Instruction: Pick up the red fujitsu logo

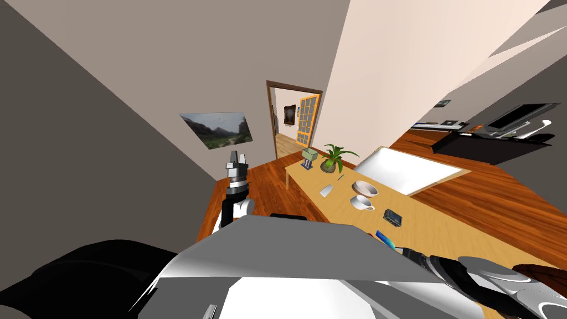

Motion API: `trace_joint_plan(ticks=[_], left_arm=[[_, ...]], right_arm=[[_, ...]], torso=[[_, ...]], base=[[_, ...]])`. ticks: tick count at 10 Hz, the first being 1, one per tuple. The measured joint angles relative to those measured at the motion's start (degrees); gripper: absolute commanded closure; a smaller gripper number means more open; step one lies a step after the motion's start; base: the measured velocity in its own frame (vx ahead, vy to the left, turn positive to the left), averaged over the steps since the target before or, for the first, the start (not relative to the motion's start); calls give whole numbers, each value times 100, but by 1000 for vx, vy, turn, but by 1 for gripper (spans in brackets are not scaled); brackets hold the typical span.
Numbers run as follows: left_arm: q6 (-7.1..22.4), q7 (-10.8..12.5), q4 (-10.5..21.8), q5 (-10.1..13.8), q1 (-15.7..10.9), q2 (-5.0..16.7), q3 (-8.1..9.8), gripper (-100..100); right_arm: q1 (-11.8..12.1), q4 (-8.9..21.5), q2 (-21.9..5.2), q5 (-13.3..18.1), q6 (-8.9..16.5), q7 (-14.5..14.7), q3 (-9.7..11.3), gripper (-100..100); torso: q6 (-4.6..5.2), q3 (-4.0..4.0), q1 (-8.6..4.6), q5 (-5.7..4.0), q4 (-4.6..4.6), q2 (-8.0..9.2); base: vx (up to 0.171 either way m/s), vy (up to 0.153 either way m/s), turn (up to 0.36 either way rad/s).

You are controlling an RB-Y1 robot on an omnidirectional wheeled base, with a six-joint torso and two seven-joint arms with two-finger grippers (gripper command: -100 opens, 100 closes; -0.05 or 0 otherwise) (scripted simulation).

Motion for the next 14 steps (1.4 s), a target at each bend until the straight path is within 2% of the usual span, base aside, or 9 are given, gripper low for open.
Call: trace_joint_plan(ticks=[4,6,7,8,12,13,14], left_arm=[[1,0,1,0,-2,0,0,0],[1,0,1,0,-2,0,0,0],[1,0,1,0,-2,0,0,0],[0,0,0,0,0,0,1,0],[0,0,0,0,0,0,1,0],[0,0,0,0,1,0,1,0],[0,0,0,0,1,0,1,0]], right_arm=[[90,264,265,-148,100,-220,-69,-100],[24,672,513,-213,47,-248,-109,-100],[59,687,552,-247,76,-321,-119,-100],[62,681,554,-250,90,-344,-120,100],[76,672,559,-247,36,-350,-108,100],[75,674,557,-248,41,-350,-110,0],[75,674,556,-248,42,-350,-110,100]], torso=[[-1,35,-12,-3,14,60],[-2,30,-15,-4,12,51],[-1,30,-16,-3,12,50],[6,19,-15,-3,8,31],[0,11,-27,-13,12,10],[-1,10,-30,-15,11,9],[-1,9,-32,-16,10,8]], base=[[-138,-31,279],[-126,-22,288],[-51,-13,57],[-9,-2,-12],[-2,1,-2],[0,0,0],[81,5,-287]])
